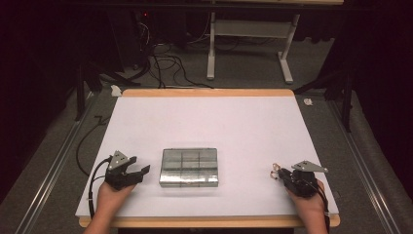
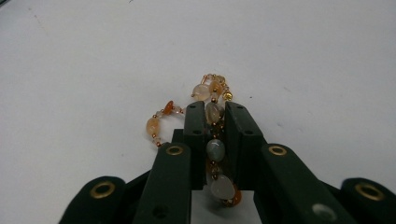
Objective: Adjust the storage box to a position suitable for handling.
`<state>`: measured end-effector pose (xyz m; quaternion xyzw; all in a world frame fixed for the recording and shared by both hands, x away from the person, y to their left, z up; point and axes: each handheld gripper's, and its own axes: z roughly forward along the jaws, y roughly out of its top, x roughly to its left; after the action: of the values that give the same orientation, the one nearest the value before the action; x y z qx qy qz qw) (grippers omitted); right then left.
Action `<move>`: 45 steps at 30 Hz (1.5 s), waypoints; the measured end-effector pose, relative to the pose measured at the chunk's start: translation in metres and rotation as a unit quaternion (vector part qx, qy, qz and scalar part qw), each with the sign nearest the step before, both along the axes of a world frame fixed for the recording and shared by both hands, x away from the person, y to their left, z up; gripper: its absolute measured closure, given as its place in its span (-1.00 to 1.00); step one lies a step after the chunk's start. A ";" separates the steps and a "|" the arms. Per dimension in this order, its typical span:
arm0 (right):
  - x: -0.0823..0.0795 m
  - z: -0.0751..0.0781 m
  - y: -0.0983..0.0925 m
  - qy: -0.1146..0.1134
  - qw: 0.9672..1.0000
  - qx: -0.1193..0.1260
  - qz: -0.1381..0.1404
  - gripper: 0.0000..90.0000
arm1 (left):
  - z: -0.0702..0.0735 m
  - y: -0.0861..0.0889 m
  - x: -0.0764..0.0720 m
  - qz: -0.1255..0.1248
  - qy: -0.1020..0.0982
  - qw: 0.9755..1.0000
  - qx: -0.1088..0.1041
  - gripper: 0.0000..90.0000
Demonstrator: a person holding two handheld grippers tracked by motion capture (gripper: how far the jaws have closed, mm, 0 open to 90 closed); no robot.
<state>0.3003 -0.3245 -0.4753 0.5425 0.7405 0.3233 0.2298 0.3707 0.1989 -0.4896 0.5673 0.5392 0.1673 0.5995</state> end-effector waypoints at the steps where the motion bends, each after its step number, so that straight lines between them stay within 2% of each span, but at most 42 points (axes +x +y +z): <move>1: -0.001 0.001 0.000 -0.001 1.000 0.002 -0.001 0.59 | 0.000 0.000 0.000 0.000 0.000 1.000 0.001 -0.25; 3: -0.003 0.006 -0.001 -0.014 1.000 0.020 0.000 0.53 | 0.001 0.001 -0.002 -0.003 -0.005 1.000 -0.004 -0.09; 5: -0.006 0.013 -0.001 -0.040 0.999 0.026 -0.003 0.41 | 0.001 0.001 -0.003 -0.007 -0.009 1.000 -0.007 0.07; 6: -0.006 0.013 -0.001 -0.040 0.999 0.026 -0.003 0.41 | 0.001 0.001 -0.003 -0.007 -0.009 1.000 -0.007 0.15; 7: -0.007 0.018 0.003 -0.055 0.998 0.035 -0.003 0.33 | 0.002 0.000 -0.006 -0.010 -0.019 1.000 -0.003 0.24; 8: -0.007 0.018 0.005 -0.056 0.998 0.035 0.000 0.31 | 0.002 -0.002 -0.008 -0.008 -0.024 1.000 -0.002 0.29; 9: -0.007 0.018 0.007 -0.058 0.998 0.034 0.004 0.29 | 0.002 -0.003 -0.010 -0.004 -0.029 1.000 0.009 0.35; 11: -0.007 0.017 0.014 -0.061 0.998 0.031 0.012 0.25 | 0.002 -0.006 -0.012 -0.003 -0.031 0.999 0.010 0.51; 13: -0.007 0.014 0.022 -0.065 0.997 0.033 0.018 0.23 | 0.003 -0.018 -0.020 -0.013 -0.017 1.000 0.000 0.67; 18: -0.005 0.012 0.031 -0.071 0.997 0.031 0.024 0.23 | 0.002 -0.041 -0.025 -0.019 0.016 1.000 0.007 0.98; 20: -0.005 0.012 0.032 -0.070 0.997 0.026 0.023 0.22 | 0.000 -0.050 -0.028 -0.029 0.021 0.999 0.021 1.00; 22: -0.006 0.012 0.031 -0.071 0.997 0.027 0.021 0.21 | 0.000 -0.055 -0.030 -0.039 0.029 0.999 0.018 1.00; 24: -0.007 0.012 0.029 -0.070 0.997 0.030 0.016 0.22 | -0.001 -0.057 -0.030 -0.035 0.028 0.999 0.024 1.00; 25: -0.008 0.012 0.028 -0.072 0.997 0.029 0.015 0.22 | -0.001 -0.058 -0.030 -0.031 0.032 0.999 0.013 1.00; 27: -0.008 0.012 0.027 -0.074 0.997 0.028 0.006 0.22 | 0.000 -0.057 -0.030 -0.031 0.037 0.999 0.007 1.00; 31: -0.008 0.012 0.023 -0.076 0.997 0.029 -0.010 0.23 | 0.001 -0.063 -0.029 -0.036 0.039 0.999 0.005 1.00; 36: -0.008 0.012 0.018 -0.076 0.996 0.034 -0.023 0.22 | 0.004 -0.077 -0.025 -0.041 0.030 0.999 0.010 1.00; 41: -0.008 0.011 0.017 -0.075 0.996 0.033 -0.025 0.21 | 0.004 -0.086 -0.021 -0.044 0.032 0.998 0.009 1.00; 45: -0.008 0.010 0.018 -0.073 0.997 0.029 -0.020 0.21 | 0.005 -0.094 -0.019 -0.047 0.026 0.998 0.010 1.00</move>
<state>0.2927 -0.3064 -0.4652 0.5385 0.7009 0.3788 0.2743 0.3513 0.1048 -0.4844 0.6025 0.5252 0.1297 0.5867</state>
